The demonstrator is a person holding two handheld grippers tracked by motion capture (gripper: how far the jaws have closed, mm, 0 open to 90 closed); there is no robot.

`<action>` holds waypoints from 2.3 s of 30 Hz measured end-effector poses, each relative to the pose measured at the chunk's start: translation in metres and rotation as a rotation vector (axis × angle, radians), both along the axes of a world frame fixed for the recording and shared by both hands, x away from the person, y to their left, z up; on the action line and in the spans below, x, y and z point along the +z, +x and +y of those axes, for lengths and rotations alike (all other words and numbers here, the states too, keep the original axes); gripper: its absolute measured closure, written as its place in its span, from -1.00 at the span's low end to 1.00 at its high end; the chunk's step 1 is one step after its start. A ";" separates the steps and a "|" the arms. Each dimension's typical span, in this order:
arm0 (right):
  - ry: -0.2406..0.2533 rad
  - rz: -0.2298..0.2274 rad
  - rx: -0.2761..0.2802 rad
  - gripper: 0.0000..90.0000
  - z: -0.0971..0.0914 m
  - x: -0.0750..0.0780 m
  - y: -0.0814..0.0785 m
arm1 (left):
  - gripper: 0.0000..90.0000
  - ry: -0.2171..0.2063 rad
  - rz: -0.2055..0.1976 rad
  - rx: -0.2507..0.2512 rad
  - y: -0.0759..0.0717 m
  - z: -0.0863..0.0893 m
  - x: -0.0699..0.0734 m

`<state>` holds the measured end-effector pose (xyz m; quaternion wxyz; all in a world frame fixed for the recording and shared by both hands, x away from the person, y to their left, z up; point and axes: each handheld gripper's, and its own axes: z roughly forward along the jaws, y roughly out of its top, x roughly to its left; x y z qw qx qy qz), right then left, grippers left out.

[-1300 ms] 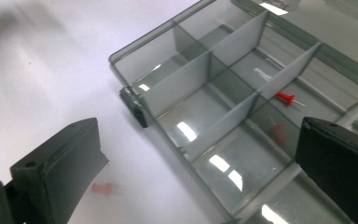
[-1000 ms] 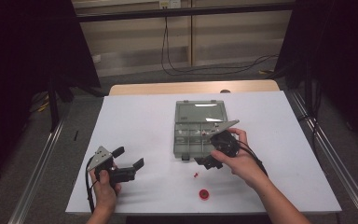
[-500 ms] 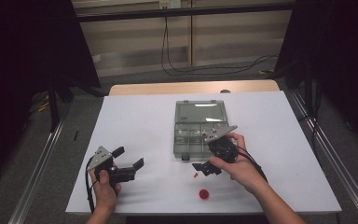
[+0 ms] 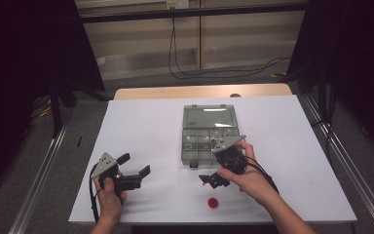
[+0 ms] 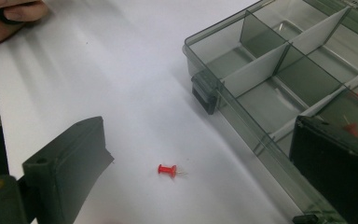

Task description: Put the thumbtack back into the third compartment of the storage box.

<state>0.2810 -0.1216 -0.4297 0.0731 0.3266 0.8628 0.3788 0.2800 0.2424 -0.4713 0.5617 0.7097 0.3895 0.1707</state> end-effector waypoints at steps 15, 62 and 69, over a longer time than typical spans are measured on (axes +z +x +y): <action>-0.003 0.001 0.037 -0.82 0.006 -0.003 -0.006 | -0.97 0.000 0.000 0.000 0.000 0.000 0.000; -0.101 0.019 0.077 1.00 0.007 -0.040 -0.001 | -0.97 0.005 0.000 -0.001 0.000 0.000 0.000; -0.090 0.025 0.079 1.00 0.006 -0.039 -0.003 | -0.97 0.006 0.000 -0.001 0.000 0.000 0.000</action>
